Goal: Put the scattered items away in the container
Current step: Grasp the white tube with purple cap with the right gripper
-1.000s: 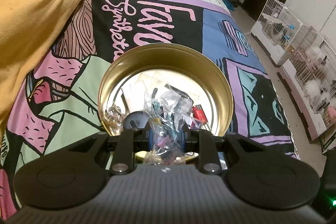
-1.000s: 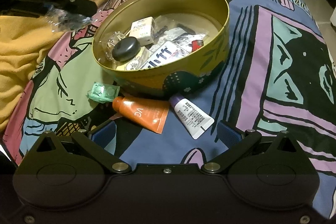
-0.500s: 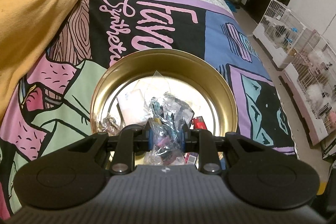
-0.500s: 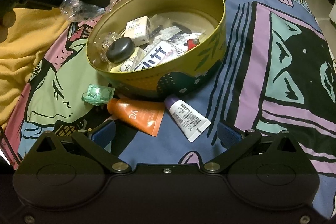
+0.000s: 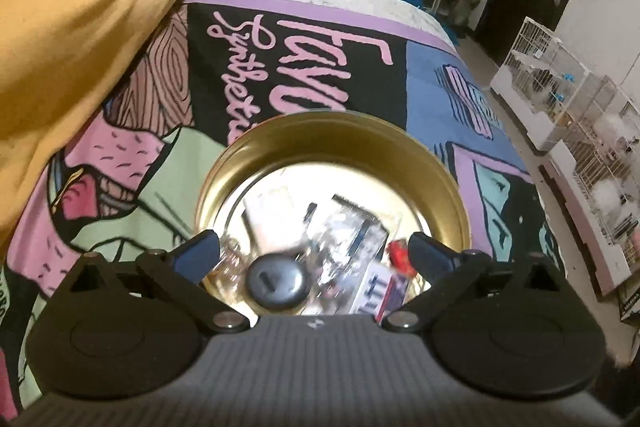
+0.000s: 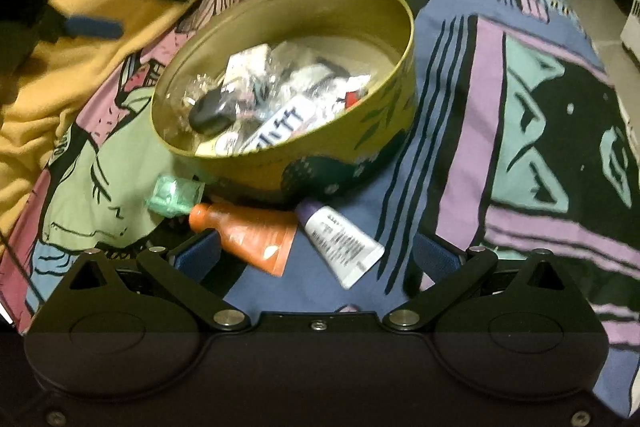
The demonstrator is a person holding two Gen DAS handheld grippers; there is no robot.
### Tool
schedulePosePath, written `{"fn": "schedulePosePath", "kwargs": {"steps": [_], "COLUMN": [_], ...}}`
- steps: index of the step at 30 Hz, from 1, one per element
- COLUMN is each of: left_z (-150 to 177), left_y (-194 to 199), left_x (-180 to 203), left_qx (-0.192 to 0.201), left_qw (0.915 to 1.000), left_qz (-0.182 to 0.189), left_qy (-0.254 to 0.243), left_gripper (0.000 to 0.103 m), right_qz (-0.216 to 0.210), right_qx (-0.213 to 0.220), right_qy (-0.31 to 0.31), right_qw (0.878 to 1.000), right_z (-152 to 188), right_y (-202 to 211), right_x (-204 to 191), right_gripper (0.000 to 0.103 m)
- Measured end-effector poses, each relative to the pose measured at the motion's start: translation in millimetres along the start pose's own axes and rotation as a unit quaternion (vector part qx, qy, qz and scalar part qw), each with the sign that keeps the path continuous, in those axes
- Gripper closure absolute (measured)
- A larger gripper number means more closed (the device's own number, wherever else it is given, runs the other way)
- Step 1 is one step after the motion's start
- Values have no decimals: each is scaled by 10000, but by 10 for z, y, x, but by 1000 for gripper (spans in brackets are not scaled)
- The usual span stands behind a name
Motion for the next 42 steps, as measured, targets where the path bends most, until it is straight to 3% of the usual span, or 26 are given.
{"fn": "schedulePosePath", "kwargs": {"steps": [5,11,19,23,28,30,31,32,33,42], "left_z": [276,620,990,1099,1133,1140,1144,1146,1151,1195], "left_y": [54,76,39,16,-55,-73,-74,-77,-80,-134], "left_x": [-202,-414,-535,-579,-651,-648,-642,-630,-615,-592], "left_qx": [-177,-478,-833,-901,-985,-1015,-1017,-1012,-1015,-1093], "left_qw": [9998,9977,9947,9939,9921,9916,9916,9918,9920,9918], "left_qz": [-93,-57,-122,-144,-183,-145,-135,-114,-85,-71], "left_qy": [100,470,585,623,757,793,790,775,746,653], "left_gripper": [0,0,0,0,0,0,0,0,0,0], "right_qz": [191,372,408,301,423,403,355,320,316,226], "right_qx": [107,-196,-418,-612,-798,-794,-785,-796,-808,-813], "right_qy": [337,843,1436,1611,1996,1986,1939,1846,1759,1122], "right_qw": [9992,9955,9879,9846,9757,9760,9772,9791,9806,9901], "right_z": [-29,17,35,0,33,22,21,17,10,37], "right_y": [-15,-189,-410,-600,-786,-795,-794,-794,-791,-590], "right_x": [20,-29,-144,-197,-294,-296,-288,-279,-277,-292], "right_gripper": [19,25,29,53,52,55,60,71,74,75]}}
Point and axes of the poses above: each gripper's, at about its wrist camera, not at the fingertips, and y roughly against the way its jaws point, x to its right, z to its underside, the point moved 2 cm from there along -y, roughly the way its jaws point, and after that the axes turned 10 degrees about y, right-handed, at the moved point
